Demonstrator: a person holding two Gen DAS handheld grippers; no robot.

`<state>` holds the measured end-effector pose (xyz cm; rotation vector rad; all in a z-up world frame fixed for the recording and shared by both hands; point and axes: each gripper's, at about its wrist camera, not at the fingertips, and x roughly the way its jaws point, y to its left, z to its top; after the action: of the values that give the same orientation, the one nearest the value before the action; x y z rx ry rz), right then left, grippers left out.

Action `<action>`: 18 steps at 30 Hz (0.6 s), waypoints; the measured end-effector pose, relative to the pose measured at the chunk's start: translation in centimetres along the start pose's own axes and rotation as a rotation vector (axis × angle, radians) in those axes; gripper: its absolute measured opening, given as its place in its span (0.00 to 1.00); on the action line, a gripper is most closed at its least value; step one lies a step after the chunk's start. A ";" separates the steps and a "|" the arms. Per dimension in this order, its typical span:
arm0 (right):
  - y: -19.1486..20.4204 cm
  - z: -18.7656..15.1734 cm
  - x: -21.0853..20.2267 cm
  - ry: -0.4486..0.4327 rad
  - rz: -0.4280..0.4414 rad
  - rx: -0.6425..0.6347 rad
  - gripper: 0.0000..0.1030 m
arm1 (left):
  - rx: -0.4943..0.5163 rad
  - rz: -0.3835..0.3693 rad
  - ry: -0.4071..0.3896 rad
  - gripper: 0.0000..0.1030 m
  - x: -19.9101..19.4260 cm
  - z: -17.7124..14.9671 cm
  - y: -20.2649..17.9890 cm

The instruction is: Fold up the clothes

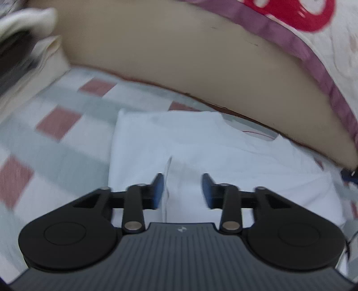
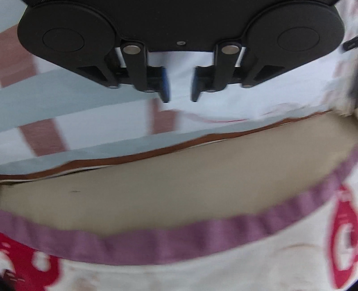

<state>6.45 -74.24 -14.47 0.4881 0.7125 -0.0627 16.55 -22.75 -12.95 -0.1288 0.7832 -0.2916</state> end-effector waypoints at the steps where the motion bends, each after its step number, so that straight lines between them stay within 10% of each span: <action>1: 0.8 -0.2 0.4 0.025 0.041 -0.014 0.39 | 0.069 0.020 -0.002 0.46 0.6 0.3 -0.5; 7: 4.4 -3.2 3.0 0.183 0.088 -0.195 0.39 | 0.384 -0.035 0.090 0.42 5.5 -0.2 -3.0; 9: 5.1 -3.7 3.8 0.204 0.053 -0.259 0.39 | 0.363 -0.035 0.083 0.07 5.7 0.0 -3.0; 16: 4.1 -3.5 4.3 0.224 0.110 -0.243 0.41 | 0.264 0.048 -0.056 0.04 3.7 2.0 -2.8; 18: 3.9 -3.3 4.1 0.240 0.127 -0.246 0.41 | 0.256 0.093 0.007 0.05 5.0 1.9 -2.4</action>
<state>8.43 -68.86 -17.64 0.3058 0.9093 0.2038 20.72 -26.55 -14.44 0.1489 0.7505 -0.3018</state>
